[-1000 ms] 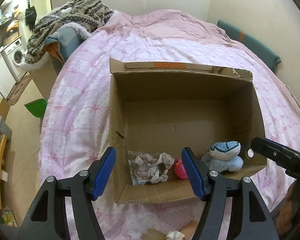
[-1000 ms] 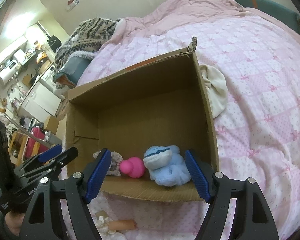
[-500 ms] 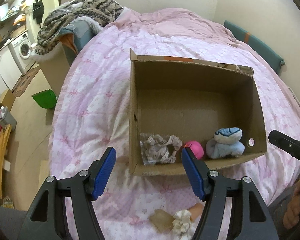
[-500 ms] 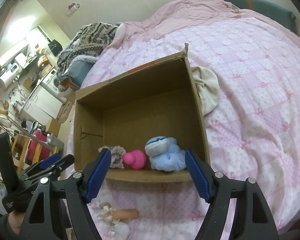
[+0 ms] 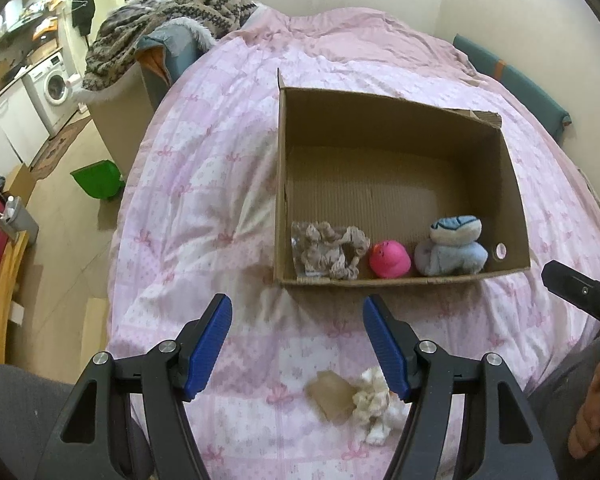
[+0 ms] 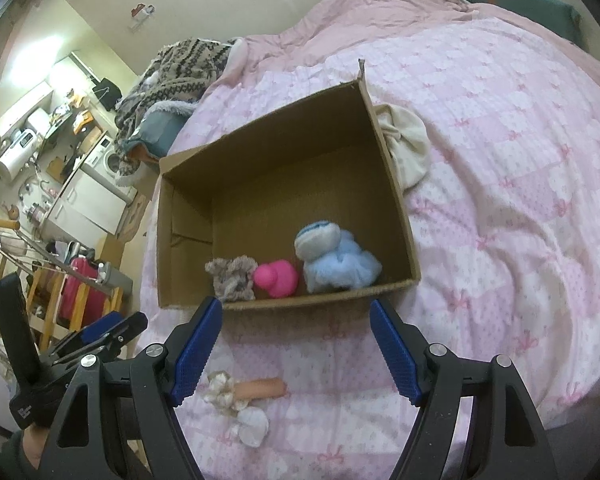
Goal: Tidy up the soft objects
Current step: 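Withdraw both open tools from the box toward the remaining items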
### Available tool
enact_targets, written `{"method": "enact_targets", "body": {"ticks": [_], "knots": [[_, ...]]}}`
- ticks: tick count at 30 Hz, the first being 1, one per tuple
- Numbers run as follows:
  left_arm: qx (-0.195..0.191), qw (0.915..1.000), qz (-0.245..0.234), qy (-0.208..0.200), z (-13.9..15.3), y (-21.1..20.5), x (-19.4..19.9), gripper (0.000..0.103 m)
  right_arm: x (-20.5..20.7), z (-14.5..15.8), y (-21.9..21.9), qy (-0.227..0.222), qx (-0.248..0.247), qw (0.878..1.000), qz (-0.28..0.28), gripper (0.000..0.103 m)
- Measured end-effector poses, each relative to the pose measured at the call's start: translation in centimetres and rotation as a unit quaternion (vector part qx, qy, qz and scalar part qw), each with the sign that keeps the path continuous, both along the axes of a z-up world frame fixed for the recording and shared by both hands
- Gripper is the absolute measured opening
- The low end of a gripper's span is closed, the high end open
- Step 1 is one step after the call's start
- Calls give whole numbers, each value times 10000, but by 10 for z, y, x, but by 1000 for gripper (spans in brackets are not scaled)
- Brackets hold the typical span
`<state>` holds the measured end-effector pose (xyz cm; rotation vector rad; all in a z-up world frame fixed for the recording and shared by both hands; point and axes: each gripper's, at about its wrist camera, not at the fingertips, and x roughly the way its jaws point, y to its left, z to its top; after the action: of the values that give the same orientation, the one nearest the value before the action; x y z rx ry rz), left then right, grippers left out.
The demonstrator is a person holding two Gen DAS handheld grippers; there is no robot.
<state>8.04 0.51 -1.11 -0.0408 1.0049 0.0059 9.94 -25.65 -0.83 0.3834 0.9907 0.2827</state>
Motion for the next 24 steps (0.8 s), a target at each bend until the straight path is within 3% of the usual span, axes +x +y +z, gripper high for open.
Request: {"method": "enact_targets", "body": {"ticks": [13, 17, 21, 24], "knots": [[29, 9984, 180, 539, -24, 4, -11, 65, -22, -20, 18, 433, -46, 9987, 272, 80], [-49, 9971, 307, 693, -32, 11, -9, 65, -19, -40, 27, 936, 229, 9938, 561, 81], [-144, 9956, 435, 811, -38, 21, -7, 65, -15, -66, 46, 1550, 530, 9814, 1001, 81], [-184, 9944, 510, 909, -43, 27, -7, 65, -15, -82, 66, 1827, 407, 9736, 1306, 81]]}}
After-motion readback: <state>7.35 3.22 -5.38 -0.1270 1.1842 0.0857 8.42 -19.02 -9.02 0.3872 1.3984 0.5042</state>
